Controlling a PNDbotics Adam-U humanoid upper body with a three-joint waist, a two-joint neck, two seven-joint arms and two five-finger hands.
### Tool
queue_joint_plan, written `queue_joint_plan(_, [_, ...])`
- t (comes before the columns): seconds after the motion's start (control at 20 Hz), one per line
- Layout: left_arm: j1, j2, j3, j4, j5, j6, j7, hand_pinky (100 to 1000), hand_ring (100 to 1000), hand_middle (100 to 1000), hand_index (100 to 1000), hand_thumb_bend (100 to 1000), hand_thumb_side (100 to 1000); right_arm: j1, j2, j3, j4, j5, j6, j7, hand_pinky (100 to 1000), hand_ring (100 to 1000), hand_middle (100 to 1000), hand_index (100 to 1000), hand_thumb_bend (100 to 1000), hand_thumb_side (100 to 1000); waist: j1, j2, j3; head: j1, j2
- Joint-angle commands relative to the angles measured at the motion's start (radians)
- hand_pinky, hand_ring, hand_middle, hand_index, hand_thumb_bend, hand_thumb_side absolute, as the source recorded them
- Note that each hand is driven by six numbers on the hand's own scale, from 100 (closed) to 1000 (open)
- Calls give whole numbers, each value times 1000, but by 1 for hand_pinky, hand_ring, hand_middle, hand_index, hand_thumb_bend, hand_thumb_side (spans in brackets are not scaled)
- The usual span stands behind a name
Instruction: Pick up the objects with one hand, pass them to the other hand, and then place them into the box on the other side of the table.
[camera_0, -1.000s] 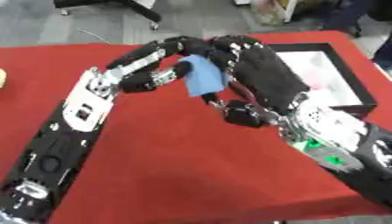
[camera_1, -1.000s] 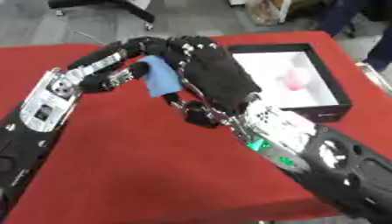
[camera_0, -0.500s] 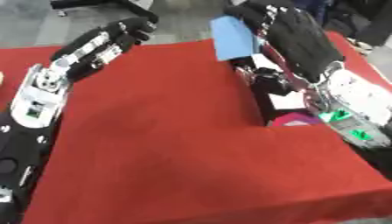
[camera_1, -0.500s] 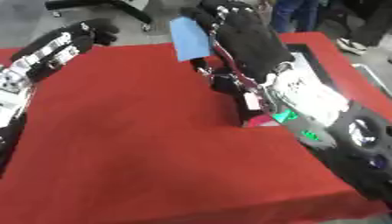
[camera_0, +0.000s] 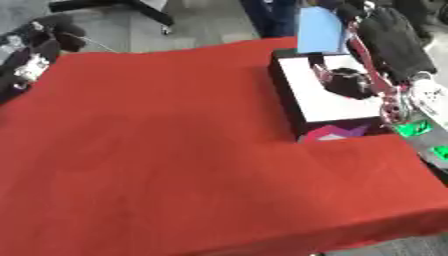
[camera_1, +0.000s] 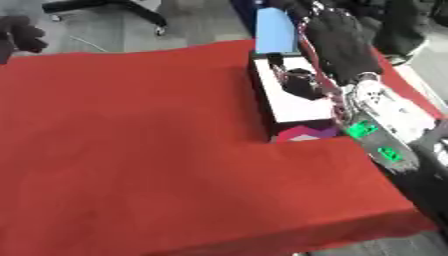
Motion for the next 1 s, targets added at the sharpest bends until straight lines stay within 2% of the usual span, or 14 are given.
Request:
queue_joint_plan(0.05, [34,18,74,-150,114,40,-137,778,727,723,874,100,728,-41,-56,1,80,-229,260,-138,520,849,225,880,100,207,2,-8,15,-42,-3])
queue_joint_plan(0.2, [89,-1,104,-248,159,141,-126,767,711,705,827,100,711,-102,-48,32,301,-490,302,-325,534,875,281,895,100,238,6,-3,48,-82,-3])
queue_joint_plan(0.25, [102,-6,108,-273,165,161,-121,766,707,700,808,100,697,-119,-43,40,375,-574,305,-386,542,889,332,903,100,295,6,0,60,-95,-3])
queue_joint_plan(0.3, [113,-10,111,-296,169,175,-116,764,705,697,802,100,691,-134,-39,46,442,-652,307,-444,546,894,356,906,100,313,6,2,70,-105,-3])
queue_joint_plan(0.4, [128,-18,117,-332,174,199,-101,761,698,690,786,100,671,-153,-33,56,542,-791,308,-548,559,908,424,917,100,366,4,6,88,-121,-3])
queue_joint_plan(0.45, [135,-20,119,-348,178,207,-93,758,694,686,778,100,664,-158,-32,63,576,-847,308,-591,582,925,501,932,100,368,3,8,94,-126,-3])
queue_joint_plan(0.55, [149,-23,123,-374,184,219,-78,757,690,681,768,100,654,-160,-32,77,631,-930,308,-653,617,944,607,949,100,461,1,10,105,-133,-3])
queue_joint_plan(0.6, [155,-24,125,-385,184,225,-72,757,690,681,766,100,651,-160,-33,84,652,-950,308,-668,632,951,651,956,100,507,0,10,108,-135,-3])
queue_joint_plan(0.65, [160,-25,126,-394,184,230,-68,757,689,679,755,100,643,-159,-34,88,666,-956,308,-675,682,978,760,964,100,653,-1,10,109,-137,-3])
queue_joint_plan(0.7, [164,-25,127,-401,184,234,-65,756,689,679,753,100,642,-158,-35,90,674,-950,308,-678,703,988,799,969,100,685,-1,9,110,-136,-3])
queue_joint_plan(0.8, [171,-26,128,-408,179,241,-62,756,688,677,738,100,632,-152,-40,96,673,-919,308,-680,763,1000,886,981,119,720,-3,8,110,-134,-3])
queue_joint_plan(0.85, [173,-26,129,-409,175,242,-62,756,687,676,727,100,624,-147,-44,98,662,-894,308,-681,787,1000,915,988,175,724,-4,7,109,-132,-3])
queue_joint_plan(0.9, [175,-27,130,-409,171,244,-62,756,687,675,720,100,619,-140,-51,101,640,-862,308,-681,801,1000,929,992,205,724,-4,7,108,-128,-3])
queue_joint_plan(1.0, [177,-27,131,-408,165,245,-62,756,687,675,720,100,619,-127,-58,99,610,-815,308,-677,801,1000,929,992,205,724,-5,6,107,-124,-3])
